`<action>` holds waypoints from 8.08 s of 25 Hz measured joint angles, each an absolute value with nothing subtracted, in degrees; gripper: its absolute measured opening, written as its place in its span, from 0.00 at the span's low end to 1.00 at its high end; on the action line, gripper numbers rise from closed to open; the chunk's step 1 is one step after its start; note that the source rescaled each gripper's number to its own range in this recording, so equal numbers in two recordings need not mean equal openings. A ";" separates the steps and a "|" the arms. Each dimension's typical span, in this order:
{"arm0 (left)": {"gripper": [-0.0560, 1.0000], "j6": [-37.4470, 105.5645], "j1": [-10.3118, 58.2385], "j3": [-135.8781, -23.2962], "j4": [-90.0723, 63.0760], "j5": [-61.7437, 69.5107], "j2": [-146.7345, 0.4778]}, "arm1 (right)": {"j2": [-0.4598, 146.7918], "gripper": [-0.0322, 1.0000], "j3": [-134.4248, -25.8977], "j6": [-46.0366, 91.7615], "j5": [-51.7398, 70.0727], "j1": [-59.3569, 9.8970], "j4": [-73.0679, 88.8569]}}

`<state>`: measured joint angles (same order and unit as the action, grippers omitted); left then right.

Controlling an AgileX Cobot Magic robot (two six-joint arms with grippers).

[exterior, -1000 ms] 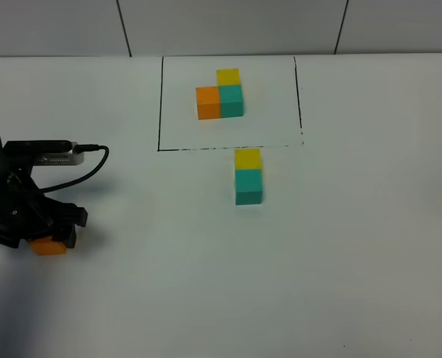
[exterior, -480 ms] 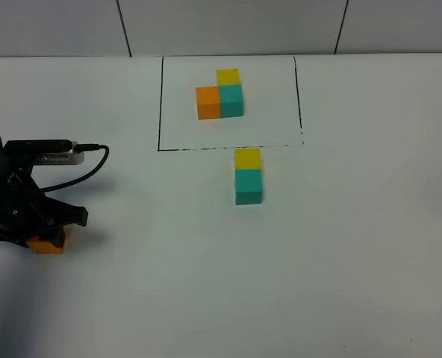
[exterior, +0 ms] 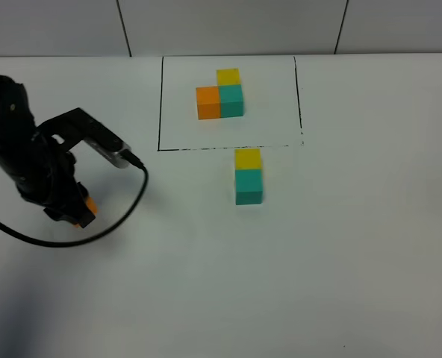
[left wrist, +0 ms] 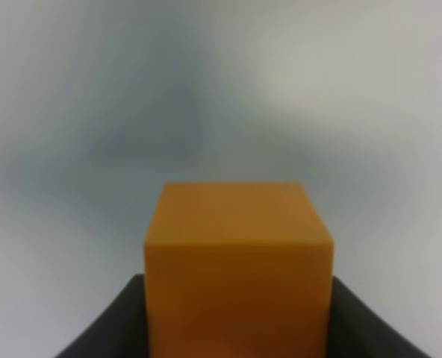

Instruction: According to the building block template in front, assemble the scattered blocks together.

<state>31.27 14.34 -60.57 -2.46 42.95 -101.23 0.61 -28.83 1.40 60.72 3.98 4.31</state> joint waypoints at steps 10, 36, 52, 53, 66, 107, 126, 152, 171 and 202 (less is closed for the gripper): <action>0.06 50.56 31.27 -78.22 -0.76 46.89 -111.68 | 0.61 0.75 -28.83 1.40 60.72 3.98 4.31; 0.06 56.18 33.97 -88.94 -0.77 42.95 -124.81 | 0.61 0.75 -28.83 1.40 60.72 3.98 4.31; 0.06 58.91 33.97 -89.00 -4.82 42.63 -125.30 | 0.61 0.75 -28.83 1.40 60.72 3.98 4.31; 0.06 58.91 33.97 -89.08 -4.82 42.65 -125.52 | 0.61 0.75 -28.83 1.40 60.72 3.98 4.31; 0.06 59.13 33.97 -89.51 -4.82 42.67 -125.85 | 0.61 0.75 -28.83 1.40 60.72 3.98 4.31; 0.06 61.16 33.97 -89.51 -6.87 41.31 -125.90 | 0.61 0.75 -28.83 1.40 60.72 3.98 4.31; 0.06 61.45 35.20 -89.51 -6.81 40.94 -125.96 | 0.61 0.75 -28.83 1.40 60.72 3.98 4.31; 0.06 61.45 35.59 -89.51 -5.87 37.84 -126.15 | 0.61 0.75 -28.83 1.40 60.72 3.98 4.31; 0.21 61.45 35.59 -89.51 -5.87 39.01 -126.36 | 0.61 0.75 -28.83 1.40 60.72 3.98 4.31; 0.86 47.59 27.50 -89.51 -4.69 44.24 -111.17 | 0.61 0.75 -28.83 1.38 60.72 3.98 4.31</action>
<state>47.59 27.50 -89.51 -4.69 44.24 -111.17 0.61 -28.83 1.38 60.72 3.98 4.31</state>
